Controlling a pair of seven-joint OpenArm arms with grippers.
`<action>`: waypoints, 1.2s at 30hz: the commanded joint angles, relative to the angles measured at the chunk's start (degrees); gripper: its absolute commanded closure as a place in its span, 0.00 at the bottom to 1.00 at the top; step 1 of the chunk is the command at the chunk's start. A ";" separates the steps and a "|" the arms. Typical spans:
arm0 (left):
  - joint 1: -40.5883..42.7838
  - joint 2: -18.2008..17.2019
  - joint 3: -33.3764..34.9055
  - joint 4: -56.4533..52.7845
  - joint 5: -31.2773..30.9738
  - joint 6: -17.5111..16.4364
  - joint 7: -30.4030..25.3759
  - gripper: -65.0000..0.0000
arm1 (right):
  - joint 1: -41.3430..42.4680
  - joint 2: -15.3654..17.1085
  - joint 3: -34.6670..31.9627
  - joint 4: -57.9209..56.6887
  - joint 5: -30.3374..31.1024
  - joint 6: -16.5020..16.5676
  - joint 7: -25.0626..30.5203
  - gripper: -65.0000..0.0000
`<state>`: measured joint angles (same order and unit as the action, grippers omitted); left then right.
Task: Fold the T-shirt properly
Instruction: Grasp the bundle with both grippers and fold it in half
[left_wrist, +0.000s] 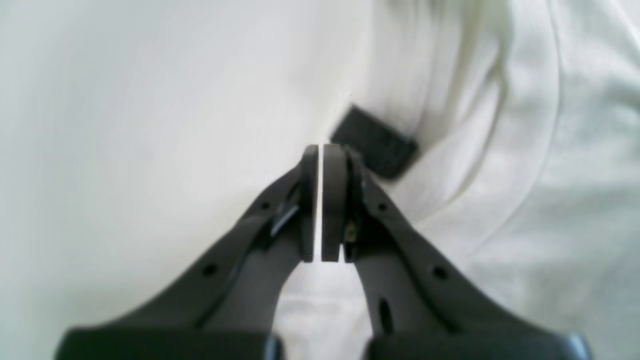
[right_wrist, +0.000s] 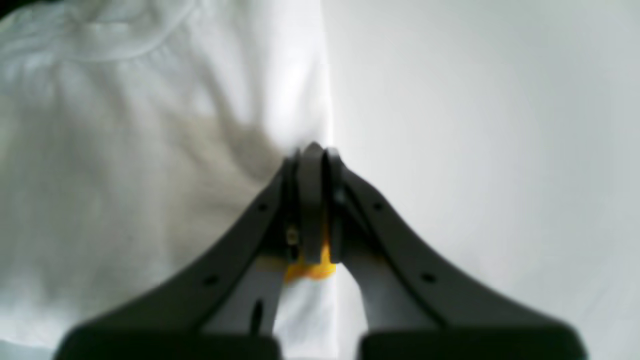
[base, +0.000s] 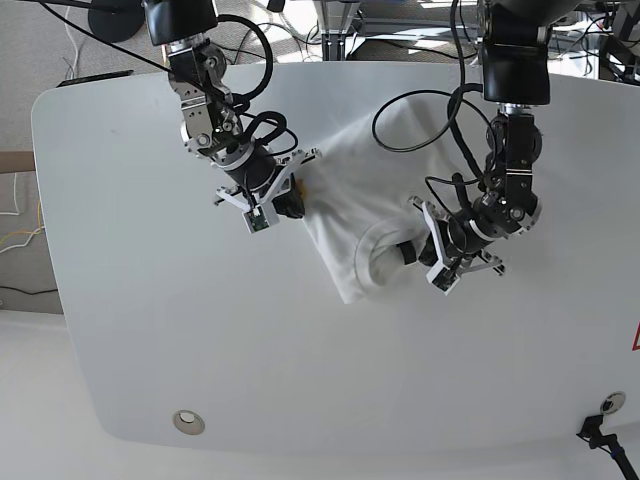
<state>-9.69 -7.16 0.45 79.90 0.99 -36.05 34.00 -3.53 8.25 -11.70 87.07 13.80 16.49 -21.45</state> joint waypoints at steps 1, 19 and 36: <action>-0.37 -0.09 -0.40 6.21 -1.30 -0.21 -1.43 1.00 | 1.82 -0.12 0.14 3.79 0.92 0.34 -0.75 1.00; 16.77 -2.20 -0.23 11.93 -1.04 0.05 -1.60 1.00 | 15.79 -10.32 -0.30 -15.02 0.40 0.70 0.57 1.00; 8.07 0.43 -0.40 3.13 -1.13 0.05 -1.78 1.00 | 10.87 -2.05 -0.03 -13.00 0.57 0.78 2.60 1.00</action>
<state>-1.41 -6.39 0.38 80.68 -0.40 -35.86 31.79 6.44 5.67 -11.97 71.66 15.53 17.89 -18.11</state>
